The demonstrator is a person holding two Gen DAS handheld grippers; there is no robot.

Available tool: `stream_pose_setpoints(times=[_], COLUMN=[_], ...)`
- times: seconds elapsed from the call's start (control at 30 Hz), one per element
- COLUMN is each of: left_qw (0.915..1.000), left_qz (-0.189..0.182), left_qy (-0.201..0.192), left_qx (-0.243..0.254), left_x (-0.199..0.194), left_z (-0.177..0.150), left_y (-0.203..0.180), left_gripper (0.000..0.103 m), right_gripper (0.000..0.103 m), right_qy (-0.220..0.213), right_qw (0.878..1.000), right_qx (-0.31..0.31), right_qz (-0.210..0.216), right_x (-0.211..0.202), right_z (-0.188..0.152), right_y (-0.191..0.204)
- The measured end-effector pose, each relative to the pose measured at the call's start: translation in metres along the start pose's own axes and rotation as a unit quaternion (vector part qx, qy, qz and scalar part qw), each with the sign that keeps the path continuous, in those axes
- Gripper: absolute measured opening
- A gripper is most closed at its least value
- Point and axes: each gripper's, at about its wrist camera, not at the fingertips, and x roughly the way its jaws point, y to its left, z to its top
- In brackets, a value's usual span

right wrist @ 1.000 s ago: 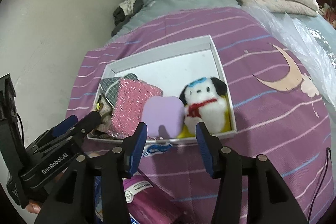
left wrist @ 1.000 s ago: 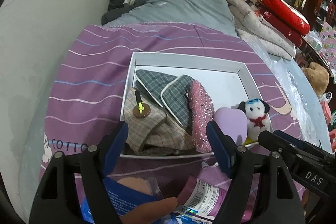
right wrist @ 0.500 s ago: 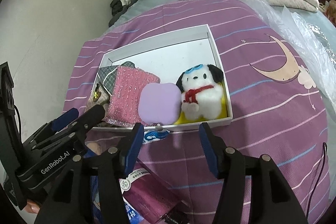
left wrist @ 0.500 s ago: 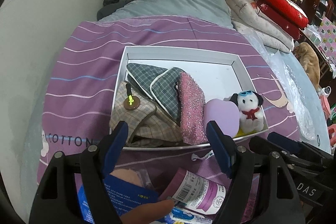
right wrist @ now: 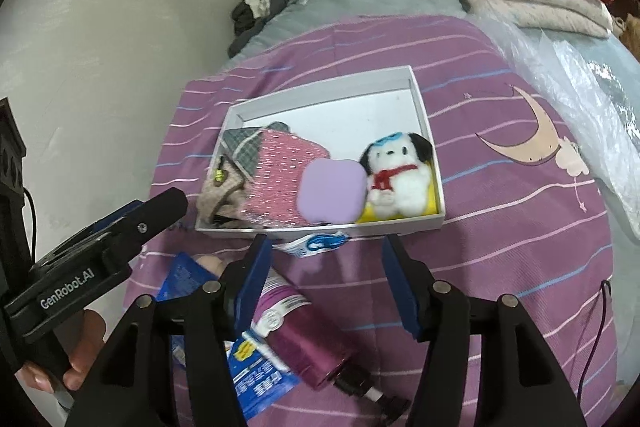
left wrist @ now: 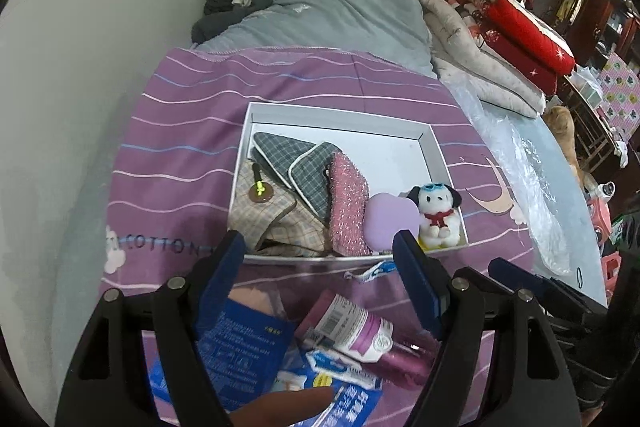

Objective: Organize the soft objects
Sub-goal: 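Withdraw both tools toward the blue packets and purple bottle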

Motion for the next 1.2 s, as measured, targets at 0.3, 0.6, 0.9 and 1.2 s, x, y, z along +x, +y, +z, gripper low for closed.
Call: stream_pose_setpoints(times=[0.3,0.6,0.9,1.2], left_qw=[0.9999,0.9992,0.9985,0.9990], left_qz=[0.012,0.027,-0.022,-0.007], left_qy=[0.000,0.018,0.019,0.017], left_qx=[-0.012,-0.024,-0.046,-0.041], left_x=[-0.030,-0.040,-0.035,-0.017], left_z=[-0.017,-0.052,-0.070,-0.077], left_y=[0.025,0.066,0.074,0.078], left_gripper=[0.077,0.077,0.077,0.077], right_gripper=[0.060,0.068,0.071,0.071], right_qy=[-0.004,0.001,0.002,0.019], right_qw=[0.999,0.995,0.998,0.999], right_qx=[-0.041,-0.097,-0.058,-0.022], right_qz=[0.005,0.001,0.008,0.035], right_x=[-0.027,-0.050,-0.045,-0.007], right_z=[-0.009,-0.021,-0.036,-0.038], right_y=[0.029,0.062,0.059,0.047])
